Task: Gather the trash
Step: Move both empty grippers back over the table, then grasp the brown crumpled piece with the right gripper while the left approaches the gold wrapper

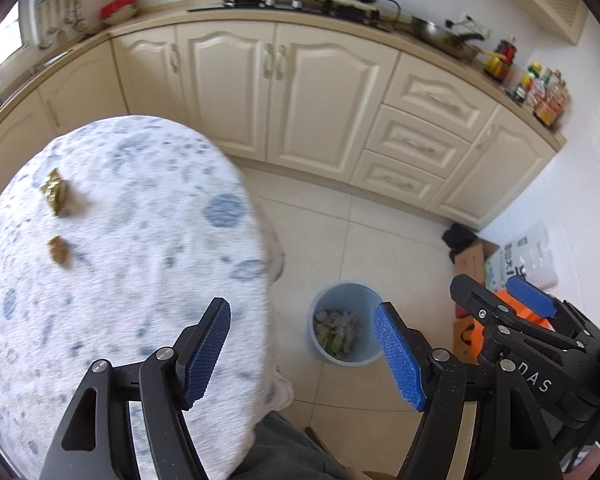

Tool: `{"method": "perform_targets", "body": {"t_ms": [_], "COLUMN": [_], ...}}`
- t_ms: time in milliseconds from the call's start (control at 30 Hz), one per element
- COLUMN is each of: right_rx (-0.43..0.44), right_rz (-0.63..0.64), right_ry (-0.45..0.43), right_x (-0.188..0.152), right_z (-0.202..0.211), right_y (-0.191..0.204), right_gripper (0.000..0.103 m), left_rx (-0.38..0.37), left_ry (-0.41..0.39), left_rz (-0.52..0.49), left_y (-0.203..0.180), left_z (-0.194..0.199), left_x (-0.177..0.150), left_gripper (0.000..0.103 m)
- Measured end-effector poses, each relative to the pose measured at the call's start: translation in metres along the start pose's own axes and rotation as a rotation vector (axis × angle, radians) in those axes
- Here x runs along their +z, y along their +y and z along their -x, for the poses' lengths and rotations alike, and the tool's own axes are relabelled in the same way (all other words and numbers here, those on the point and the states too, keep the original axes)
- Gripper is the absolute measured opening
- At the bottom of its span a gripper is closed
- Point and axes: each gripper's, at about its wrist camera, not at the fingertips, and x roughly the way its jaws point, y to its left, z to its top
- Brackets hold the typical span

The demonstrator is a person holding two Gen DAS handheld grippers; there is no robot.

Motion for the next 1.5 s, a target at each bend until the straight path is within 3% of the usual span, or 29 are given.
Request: {"method": "perform_targets", "body": {"t_ms": [400, 800, 1100, 1400, 1500], "right_rx": [0.105, 0.207, 0.305, 0.328, 0.343], "right_rz": [0.225, 0.429, 0.533, 0.569, 0.587], "right_ry": [-0.03, 0.018, 0.074, 0.128, 0.165], "right_x": [-0.001, -0.015, -0.016, -0.009, -0.008], "right_z": [0.013, -0.005, -0.03, -0.07, -0.087], "right_y": [0.13, 0.25, 0.311, 0.351, 0.362], "right_gripper": [0.091, 0.092, 0.092, 0.092, 0.087], "left_rx": [0.137, 0.25, 0.289, 0.295, 0.296], "left_ry": [-0.074, -0.064, -0.042, -0.016, -0.004], "left_rz": [0.162, 0.353, 0.453, 0.524, 0.543], "left_y": [0.086, 0.187, 0.241, 0.287, 0.3], "left_z": [0.087, 0.133, 0.132, 0.106, 0.095], "left_x": [-0.044, -0.065, -0.07, -0.07, -0.07], "left_gripper": [0.074, 0.075, 0.075, 0.075, 0.075]}}
